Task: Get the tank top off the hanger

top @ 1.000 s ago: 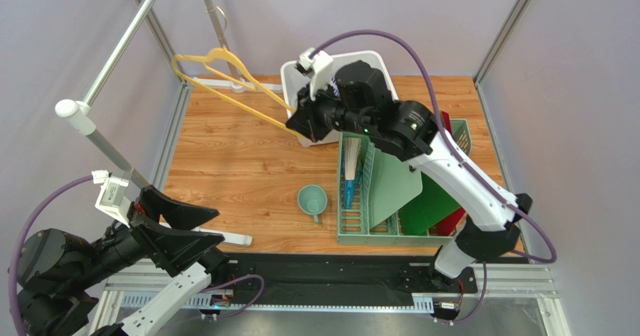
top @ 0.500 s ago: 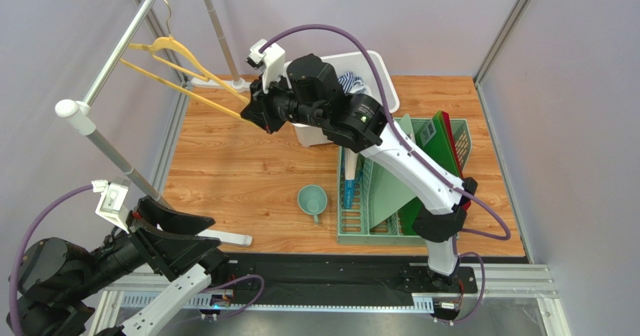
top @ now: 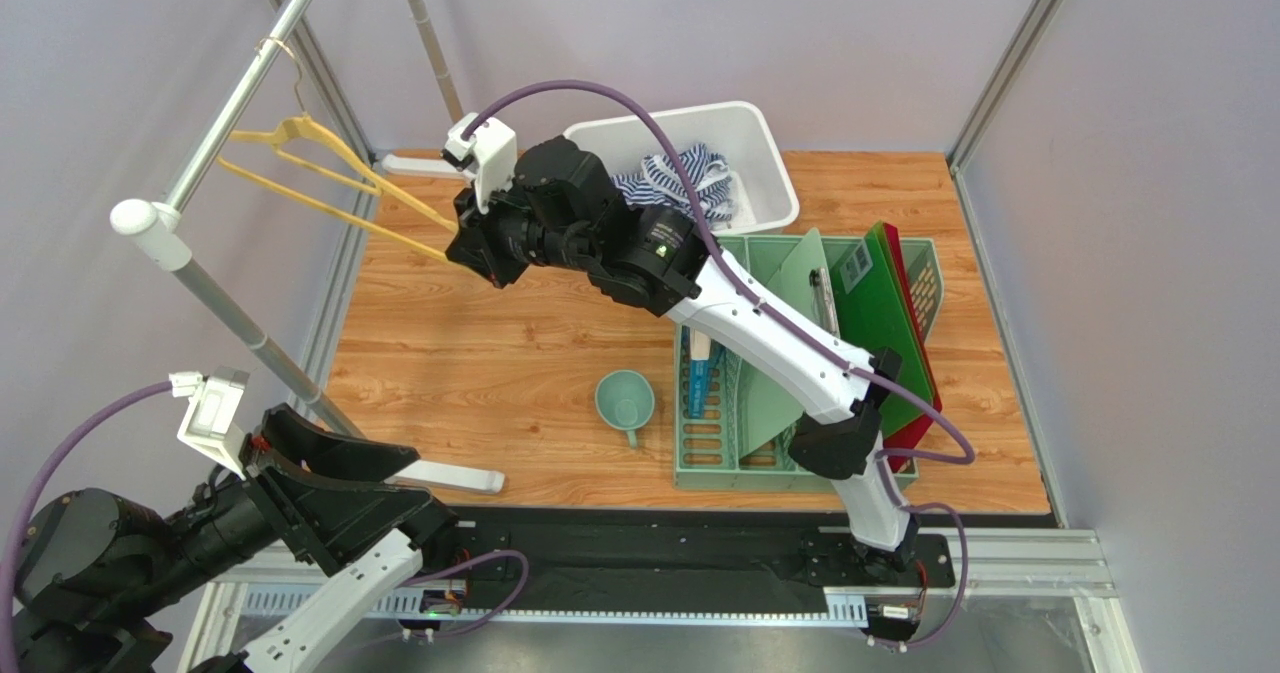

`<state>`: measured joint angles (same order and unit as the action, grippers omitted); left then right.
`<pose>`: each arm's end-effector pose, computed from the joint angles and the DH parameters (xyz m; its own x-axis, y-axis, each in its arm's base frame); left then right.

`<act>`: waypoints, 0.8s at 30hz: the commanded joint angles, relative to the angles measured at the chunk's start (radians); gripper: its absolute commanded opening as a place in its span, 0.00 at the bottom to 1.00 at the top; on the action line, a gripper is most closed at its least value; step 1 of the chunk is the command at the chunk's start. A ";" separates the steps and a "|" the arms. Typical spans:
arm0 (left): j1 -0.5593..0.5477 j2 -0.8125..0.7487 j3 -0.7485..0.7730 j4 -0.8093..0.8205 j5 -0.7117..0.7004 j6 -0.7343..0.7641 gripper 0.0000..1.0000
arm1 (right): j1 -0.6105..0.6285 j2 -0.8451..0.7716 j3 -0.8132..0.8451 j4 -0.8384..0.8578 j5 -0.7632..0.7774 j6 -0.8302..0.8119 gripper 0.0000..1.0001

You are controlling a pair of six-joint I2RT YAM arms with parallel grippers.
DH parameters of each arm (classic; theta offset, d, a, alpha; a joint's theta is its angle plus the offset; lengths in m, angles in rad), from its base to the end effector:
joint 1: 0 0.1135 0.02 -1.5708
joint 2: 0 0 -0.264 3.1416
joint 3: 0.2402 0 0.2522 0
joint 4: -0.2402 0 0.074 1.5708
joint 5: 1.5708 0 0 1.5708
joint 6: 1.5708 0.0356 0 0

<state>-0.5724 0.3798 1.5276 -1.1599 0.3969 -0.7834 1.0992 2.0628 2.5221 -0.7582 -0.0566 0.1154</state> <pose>-0.0684 0.0277 0.4581 -0.5890 -0.3947 -0.7052 0.5770 0.4056 -0.7089 0.1992 0.3950 0.4763 -0.2381 -0.2139 -0.9474 -0.8925 0.4329 0.1266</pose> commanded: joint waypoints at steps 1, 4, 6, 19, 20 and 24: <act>0.005 0.004 0.016 -0.026 -0.013 -0.020 0.90 | 0.013 0.005 0.060 0.099 0.003 -0.003 0.00; 0.005 0.001 0.009 -0.024 -0.009 -0.025 0.90 | 0.016 0.014 0.060 0.099 0.000 0.000 0.00; 0.005 -0.001 0.009 -0.024 -0.006 -0.025 0.90 | 0.019 0.022 0.061 0.099 0.000 -0.002 0.00; 0.005 -0.013 0.009 -0.026 -0.006 -0.037 0.90 | 0.036 0.053 0.064 0.105 -0.006 0.010 0.00; 0.005 -0.016 0.009 -0.027 -0.006 -0.039 0.90 | 0.036 0.053 0.063 0.103 -0.005 0.012 0.00; 0.005 -0.019 0.005 -0.027 -0.003 -0.040 0.90 | 0.036 0.043 0.053 0.091 0.008 0.010 0.08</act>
<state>-0.5724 0.3710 1.5307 -1.1885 0.3874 -0.8059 1.1290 2.1242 2.5401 -0.7277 -0.0608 0.1196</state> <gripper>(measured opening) 0.901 0.019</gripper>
